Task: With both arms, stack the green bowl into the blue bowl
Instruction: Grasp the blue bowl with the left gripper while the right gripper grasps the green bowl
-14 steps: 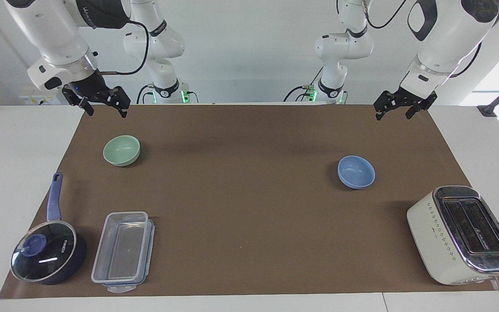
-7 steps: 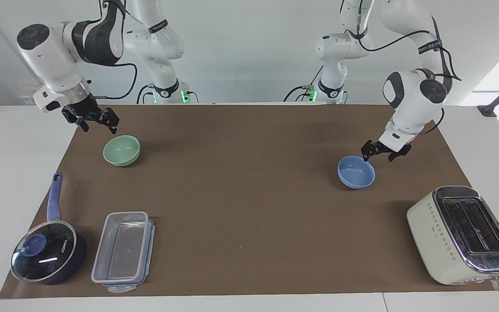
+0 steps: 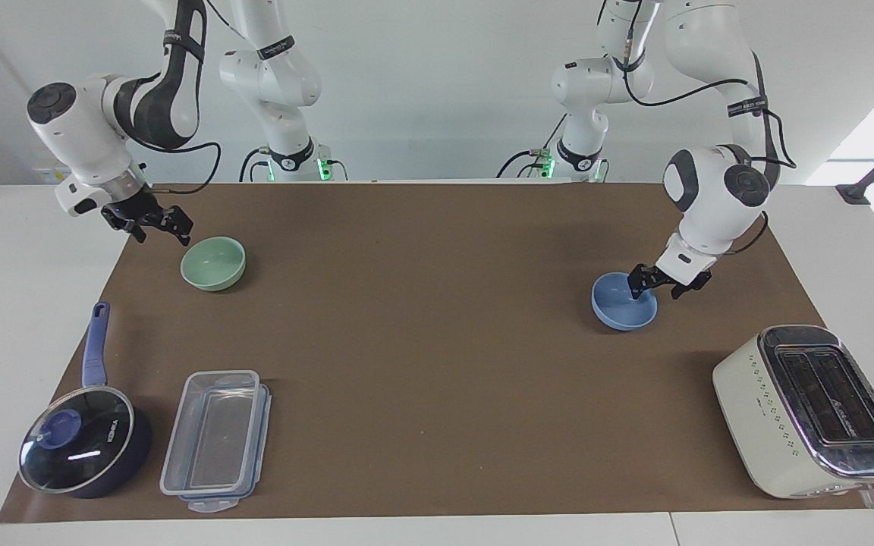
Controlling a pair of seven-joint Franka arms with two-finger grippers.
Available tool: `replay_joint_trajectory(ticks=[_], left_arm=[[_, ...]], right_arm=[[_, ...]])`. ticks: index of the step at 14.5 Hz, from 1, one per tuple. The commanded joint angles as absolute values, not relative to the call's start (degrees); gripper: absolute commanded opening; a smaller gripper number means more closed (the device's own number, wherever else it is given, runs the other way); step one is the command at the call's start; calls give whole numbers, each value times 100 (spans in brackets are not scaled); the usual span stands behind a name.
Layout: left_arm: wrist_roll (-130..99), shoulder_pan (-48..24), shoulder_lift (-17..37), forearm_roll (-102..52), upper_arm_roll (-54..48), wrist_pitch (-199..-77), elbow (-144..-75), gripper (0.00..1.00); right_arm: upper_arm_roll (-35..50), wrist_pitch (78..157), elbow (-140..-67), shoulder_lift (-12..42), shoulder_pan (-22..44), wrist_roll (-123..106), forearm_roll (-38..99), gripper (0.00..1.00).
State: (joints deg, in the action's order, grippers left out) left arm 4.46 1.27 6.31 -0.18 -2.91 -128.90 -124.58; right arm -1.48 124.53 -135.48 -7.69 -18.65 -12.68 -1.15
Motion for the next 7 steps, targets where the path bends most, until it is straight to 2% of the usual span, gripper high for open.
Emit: replay_joint_trajectory(ticks=[1, 3, 4, 5, 6, 7], left_arm=[[510, 141, 685, -18, -299, -13104, -12498, 33], [492, 141, 703, -18, -299, -13104, -12507, 11], [483, 141, 712, -18, -299, -13104, -12507, 4], [466, 141, 721, -18, -299, -13096, -12507, 0], [475, 149, 729, -18, -299, -13070, -12498, 0], [475, 149, 729, -18, -299, -13026, -12481, 0]], right_arm=[[-114, 12954, -13807, -466, -1969, -1432, -9, 100], [-105, 12973, -13974, -518, -1969, -1450, -9, 100], [-105, 12973, -14044, -536, -1969, -1459, -9, 100], [-105, 12973, -14054, -545, -1969, -1476, -9, 76], [-105, 12964, -14054, -536, -1969, -1572, -9, 13], [-105, 12973, -14054, -536, -1969, -1573, -9, 0]])
